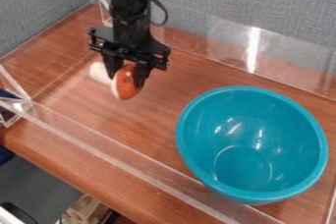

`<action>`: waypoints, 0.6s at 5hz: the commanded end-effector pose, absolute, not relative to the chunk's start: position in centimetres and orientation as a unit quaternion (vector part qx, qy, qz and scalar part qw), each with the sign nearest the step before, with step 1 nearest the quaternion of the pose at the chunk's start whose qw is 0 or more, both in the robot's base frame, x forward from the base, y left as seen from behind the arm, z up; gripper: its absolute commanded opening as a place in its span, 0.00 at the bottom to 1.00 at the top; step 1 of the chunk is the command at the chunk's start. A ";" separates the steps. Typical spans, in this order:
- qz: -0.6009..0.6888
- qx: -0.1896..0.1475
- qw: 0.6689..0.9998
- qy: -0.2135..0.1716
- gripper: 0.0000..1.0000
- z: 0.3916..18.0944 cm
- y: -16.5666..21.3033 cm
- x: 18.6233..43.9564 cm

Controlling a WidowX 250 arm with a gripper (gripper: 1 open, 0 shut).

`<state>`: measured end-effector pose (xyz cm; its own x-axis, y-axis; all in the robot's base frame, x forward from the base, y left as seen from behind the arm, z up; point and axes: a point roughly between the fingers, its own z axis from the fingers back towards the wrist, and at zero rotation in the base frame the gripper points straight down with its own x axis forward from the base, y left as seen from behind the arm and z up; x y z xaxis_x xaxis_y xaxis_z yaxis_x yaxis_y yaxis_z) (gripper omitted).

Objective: Remove the mushroom from inside the blue bowl and put it on the table

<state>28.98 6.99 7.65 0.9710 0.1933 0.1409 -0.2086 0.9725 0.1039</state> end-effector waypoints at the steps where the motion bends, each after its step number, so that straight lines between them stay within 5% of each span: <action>1: 0.109 0.061 0.988 -0.091 0.00 8.8 7.8 30.0; 3: 0.112 0.061 0.988 -0.091 0.00 8.6 8.2 30.2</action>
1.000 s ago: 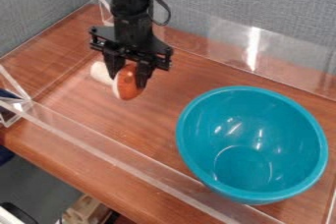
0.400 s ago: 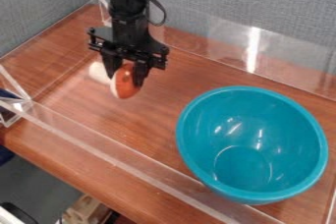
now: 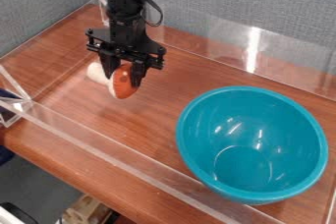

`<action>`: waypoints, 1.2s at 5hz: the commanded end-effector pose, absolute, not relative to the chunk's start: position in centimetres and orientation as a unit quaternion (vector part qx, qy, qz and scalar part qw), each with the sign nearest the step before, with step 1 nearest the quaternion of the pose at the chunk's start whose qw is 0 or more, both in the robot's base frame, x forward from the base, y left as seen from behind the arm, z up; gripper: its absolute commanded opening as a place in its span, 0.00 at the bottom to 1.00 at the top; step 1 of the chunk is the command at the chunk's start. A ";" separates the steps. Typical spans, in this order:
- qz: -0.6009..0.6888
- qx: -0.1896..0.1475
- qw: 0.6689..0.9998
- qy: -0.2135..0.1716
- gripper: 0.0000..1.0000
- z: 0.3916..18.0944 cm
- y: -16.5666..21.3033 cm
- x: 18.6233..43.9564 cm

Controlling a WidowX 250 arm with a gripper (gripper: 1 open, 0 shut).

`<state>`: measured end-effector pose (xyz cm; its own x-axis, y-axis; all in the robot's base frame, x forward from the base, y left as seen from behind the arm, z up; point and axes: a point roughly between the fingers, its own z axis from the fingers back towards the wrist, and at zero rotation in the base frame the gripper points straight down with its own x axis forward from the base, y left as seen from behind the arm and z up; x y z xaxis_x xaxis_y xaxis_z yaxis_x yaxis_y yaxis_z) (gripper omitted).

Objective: Remove the mushroom from inside the blue bowl and put it on the table

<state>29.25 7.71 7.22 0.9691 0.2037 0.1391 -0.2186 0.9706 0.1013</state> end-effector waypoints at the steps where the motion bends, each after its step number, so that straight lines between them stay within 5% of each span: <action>1: 0.117 0.065 0.988 -0.076 0.00 6.8 9.1 30.3; 2: 0.120 0.067 0.988 -0.065 0.00 5.3 9.7 30.1; 3: 0.122 0.065 0.989 -0.059 1.00 4.3 10.1 30.1; 6: 0.127 0.053 0.988 -0.064 1.00 4.5 10.5 29.9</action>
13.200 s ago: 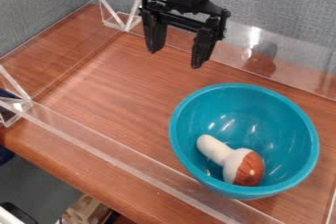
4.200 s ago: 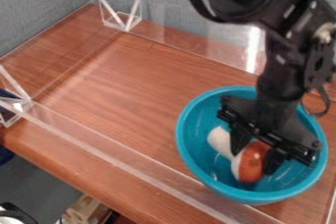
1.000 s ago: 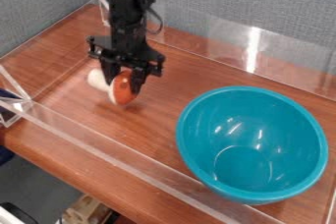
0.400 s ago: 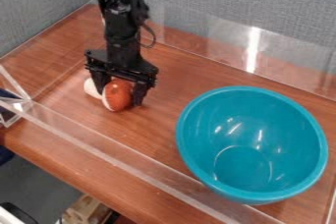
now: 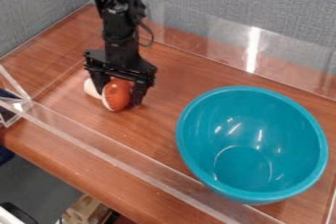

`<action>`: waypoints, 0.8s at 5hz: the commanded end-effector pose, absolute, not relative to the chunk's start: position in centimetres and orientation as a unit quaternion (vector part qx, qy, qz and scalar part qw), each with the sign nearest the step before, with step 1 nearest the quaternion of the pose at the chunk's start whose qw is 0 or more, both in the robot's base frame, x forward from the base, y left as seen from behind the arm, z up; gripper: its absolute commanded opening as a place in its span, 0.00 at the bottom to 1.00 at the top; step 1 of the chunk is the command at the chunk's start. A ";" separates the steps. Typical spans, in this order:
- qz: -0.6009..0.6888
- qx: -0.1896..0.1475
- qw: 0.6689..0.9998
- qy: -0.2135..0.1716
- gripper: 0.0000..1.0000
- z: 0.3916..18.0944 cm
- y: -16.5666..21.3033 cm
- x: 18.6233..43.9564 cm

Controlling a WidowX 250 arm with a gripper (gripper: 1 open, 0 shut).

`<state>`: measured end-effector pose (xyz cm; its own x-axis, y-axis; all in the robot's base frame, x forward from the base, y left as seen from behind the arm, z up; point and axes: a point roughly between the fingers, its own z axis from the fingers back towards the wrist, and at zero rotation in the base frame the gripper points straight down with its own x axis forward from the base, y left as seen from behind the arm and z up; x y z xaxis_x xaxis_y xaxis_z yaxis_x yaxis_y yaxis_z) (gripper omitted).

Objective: Remove the mushroom from inside the blue bowl and put it on the table

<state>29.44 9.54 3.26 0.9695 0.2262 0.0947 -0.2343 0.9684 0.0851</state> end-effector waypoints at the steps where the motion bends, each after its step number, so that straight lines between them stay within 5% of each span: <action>1: 0.128 0.050 0.988 -0.065 1.00 4.5 10.6 29.8; 4: 0.129 0.043 0.989 -0.065 1.00 4.6 10.9 29.7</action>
<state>29.32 9.88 3.26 0.9697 0.2263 0.0925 -0.2324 0.9706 0.0623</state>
